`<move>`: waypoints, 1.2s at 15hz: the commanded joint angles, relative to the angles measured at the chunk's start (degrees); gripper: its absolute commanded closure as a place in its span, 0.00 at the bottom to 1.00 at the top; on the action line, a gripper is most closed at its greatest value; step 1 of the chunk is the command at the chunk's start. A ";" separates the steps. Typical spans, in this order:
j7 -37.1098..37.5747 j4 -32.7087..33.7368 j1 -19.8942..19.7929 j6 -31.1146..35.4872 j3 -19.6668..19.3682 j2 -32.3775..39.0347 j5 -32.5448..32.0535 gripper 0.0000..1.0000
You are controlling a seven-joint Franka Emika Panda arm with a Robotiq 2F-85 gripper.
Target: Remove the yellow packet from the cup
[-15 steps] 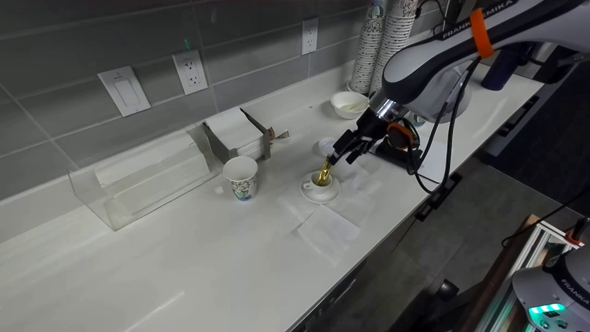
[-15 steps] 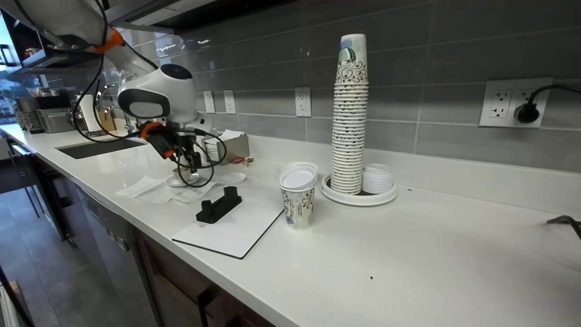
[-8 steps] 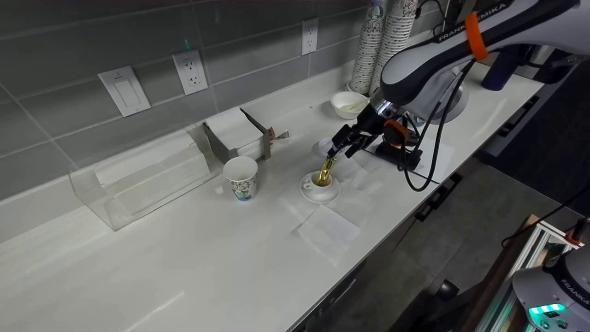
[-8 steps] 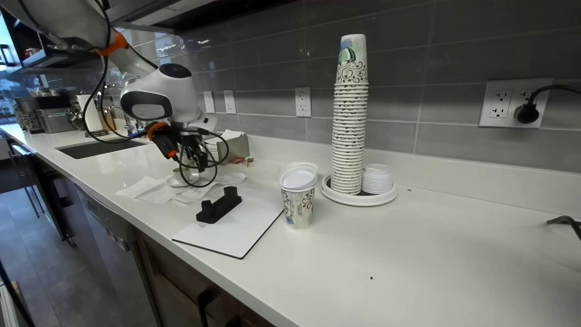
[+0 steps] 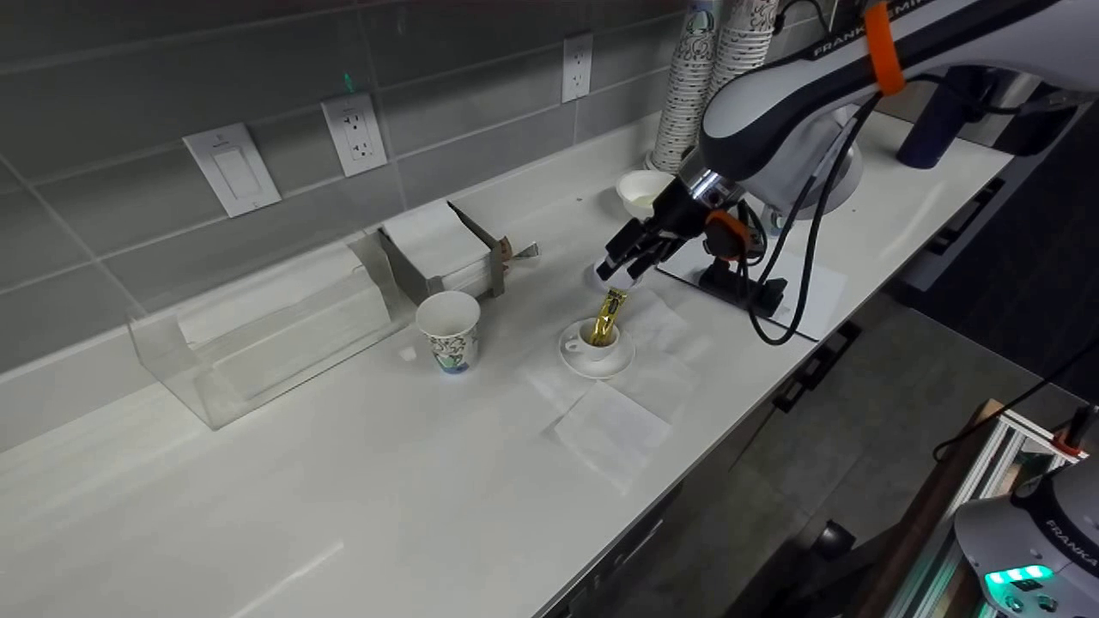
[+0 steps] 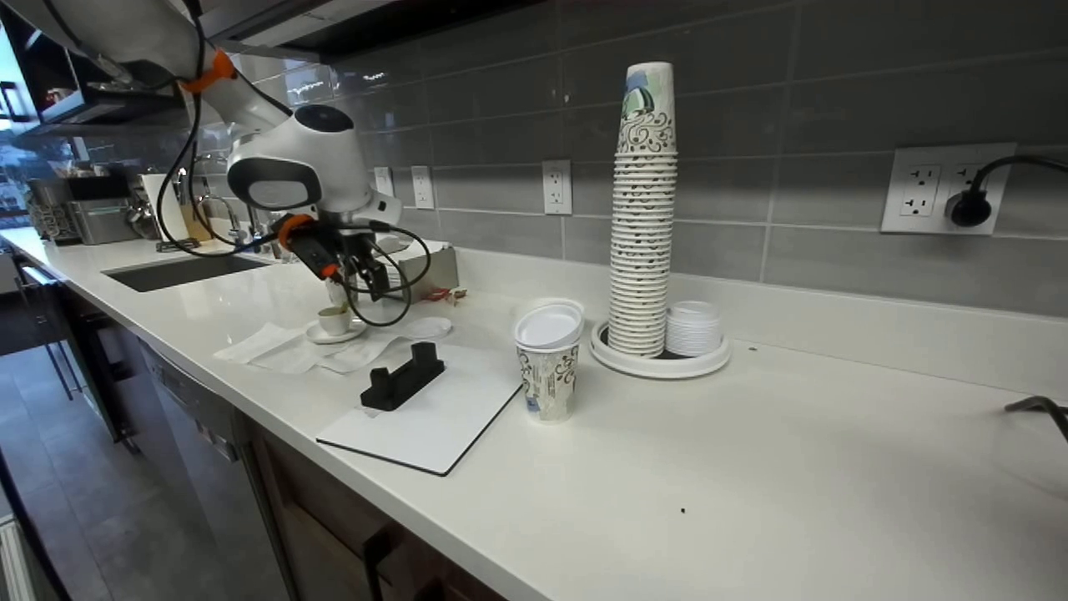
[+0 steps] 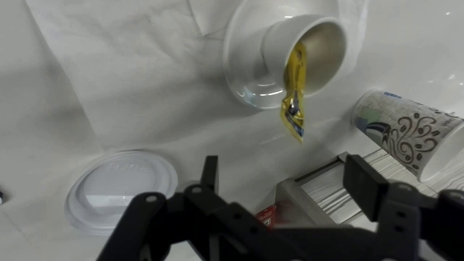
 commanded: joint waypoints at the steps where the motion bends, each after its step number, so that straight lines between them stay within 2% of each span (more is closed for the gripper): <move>1: -4.10 3.19 -0.40 -1.69 0.78 2.70 2.39 0.12; 6: -5.73 5.36 -1.20 -5.07 1.94 4.82 0.69 0.14; 10: -6.70 5.02 -1.71 -8.60 2.06 5.12 0.59 0.26; 11: -6.71 4.74 -1.72 -9.43 1.97 5.12 0.34 0.23; 13: -6.79 4.48 -1.81 -10.36 1.82 5.27 0.45 0.27; 14: -6.45 4.46 -1.73 -10.12 1.75 5.37 0.37 0.49; 16: -5.09 4.50 -1.33 -8.15 1.53 5.67 -0.17 0.53; 18: -4.10 4.74 -1.20 -7.42 1.36 5.90 -0.94 0.68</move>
